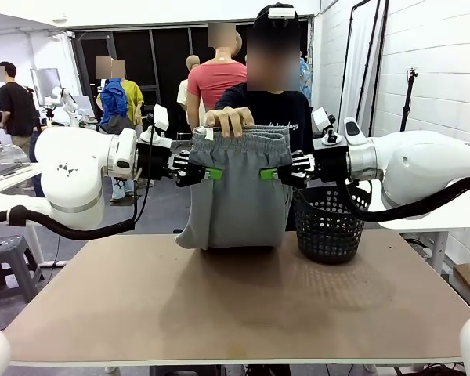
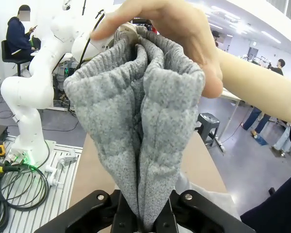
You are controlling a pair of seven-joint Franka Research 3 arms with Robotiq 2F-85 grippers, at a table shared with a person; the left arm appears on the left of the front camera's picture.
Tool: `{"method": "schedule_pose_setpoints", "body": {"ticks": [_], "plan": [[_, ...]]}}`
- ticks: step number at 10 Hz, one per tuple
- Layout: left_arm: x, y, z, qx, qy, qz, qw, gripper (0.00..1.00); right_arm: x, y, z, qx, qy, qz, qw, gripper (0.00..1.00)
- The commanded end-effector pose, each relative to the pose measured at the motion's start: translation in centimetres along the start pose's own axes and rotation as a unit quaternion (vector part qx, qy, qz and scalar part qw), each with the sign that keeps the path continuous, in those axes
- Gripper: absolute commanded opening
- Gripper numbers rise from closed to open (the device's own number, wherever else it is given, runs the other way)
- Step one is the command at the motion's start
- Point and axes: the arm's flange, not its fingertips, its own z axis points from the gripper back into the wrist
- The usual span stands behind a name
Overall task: Fold the training pants.
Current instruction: Release the ends of the Training pants and then grab the overlapped ends.
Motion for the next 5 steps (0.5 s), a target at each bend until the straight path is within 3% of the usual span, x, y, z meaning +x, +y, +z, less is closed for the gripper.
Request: {"method": "schedule_pose_setpoints", "body": {"ticks": [1, 5], "plan": [[0.22, -0.05, -0.07, 0.004, 0.001, 0.003, 1.000, 0.00, 0.08, 0.26, -0.04, 0.002, -0.001, 0.003, 1.000, 0.00], [0.22, -0.05, -0.07, 0.004, 0.001, 0.003, 1.000, 0.00, 0.08, 0.26, -0.04, 0.002, -0.001, 0.003, 1.000, 0.00]]}}
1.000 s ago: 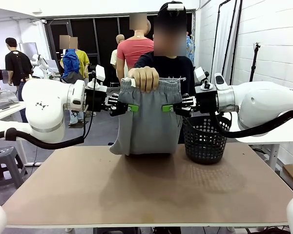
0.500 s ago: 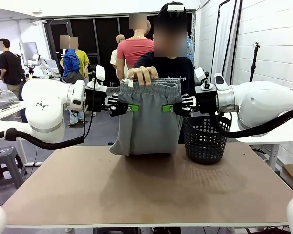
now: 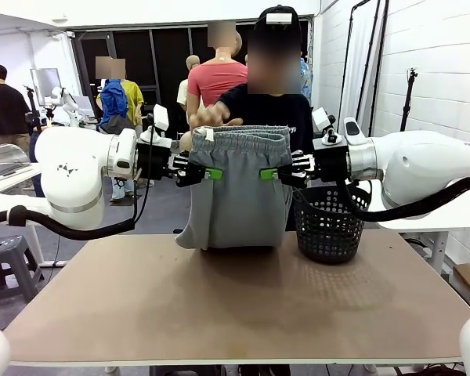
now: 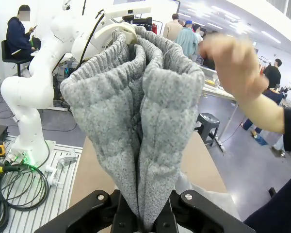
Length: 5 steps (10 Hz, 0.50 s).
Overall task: Fold the training pants.
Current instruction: Release the ends of the Training pants and then grab the overlapped ends.
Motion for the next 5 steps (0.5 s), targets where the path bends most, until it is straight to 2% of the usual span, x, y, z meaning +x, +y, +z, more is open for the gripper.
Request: {"method": "schedule_pose_setpoints", "body": {"ticks": [1, 5], "plan": [[0.22, -0.05, -0.08, 0.004, 0.001, 0.003, 1.000, 0.00, 0.08, 0.26, -0.04, 0.002, -0.001, 0.003, 1.000, 0.00], [0.22, -0.05, -0.08, 0.004, 0.001, 0.003, 1.000, 0.00, 0.08, 0.26, -0.04, 0.002, -0.001, 0.003, 1.000, 0.00]]}}
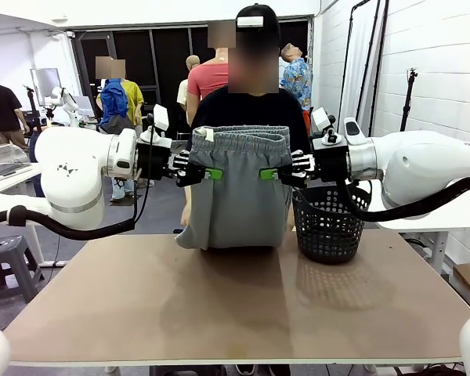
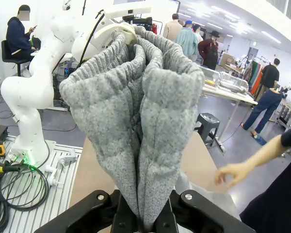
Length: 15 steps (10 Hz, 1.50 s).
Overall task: Fold the training pants.
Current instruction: Release the ends of the Training pants and then grab the overlapped ends.
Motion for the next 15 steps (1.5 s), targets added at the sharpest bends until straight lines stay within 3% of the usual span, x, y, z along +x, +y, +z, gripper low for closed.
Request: {"method": "schedule_pose_setpoints", "body": {"ticks": [1, 15], "plan": [[0.22, -0.05, -0.08, 0.004, 0.001, 0.003, 1.000, 0.00, 0.08, 0.26, -0.04, 0.002, -0.001, 0.003, 1.000, 0.00], [0.22, -0.05, -0.08, 0.004, 0.001, 0.003, 1.000, 0.00, 0.08, 0.26, -0.04, 0.002, -0.001, 0.003, 1.000, 0.00]]}}
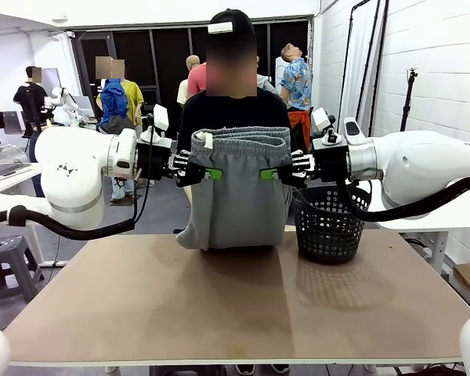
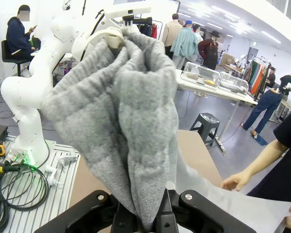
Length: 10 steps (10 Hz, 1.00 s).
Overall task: Fold the training pants.
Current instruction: Release the ends of the Training pants and then grab the overlapped ends.
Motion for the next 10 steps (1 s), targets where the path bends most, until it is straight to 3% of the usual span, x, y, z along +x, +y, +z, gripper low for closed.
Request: {"method": "schedule_pose_setpoints", "body": {"ticks": [1, 10], "plan": [[0.23, -0.05, -0.08, 0.004, 0.001, 0.003, 1.000, 0.00, 0.08, 0.26, -0.05, 0.002, -0.001, 0.003, 1.000, 0.00], [0.23, -0.05, -0.08, 0.004, 0.001, 0.003, 1.000, 0.00, 0.08, 0.26, -0.05, 0.002, -0.001, 0.003, 1.000, 0.00]]}}
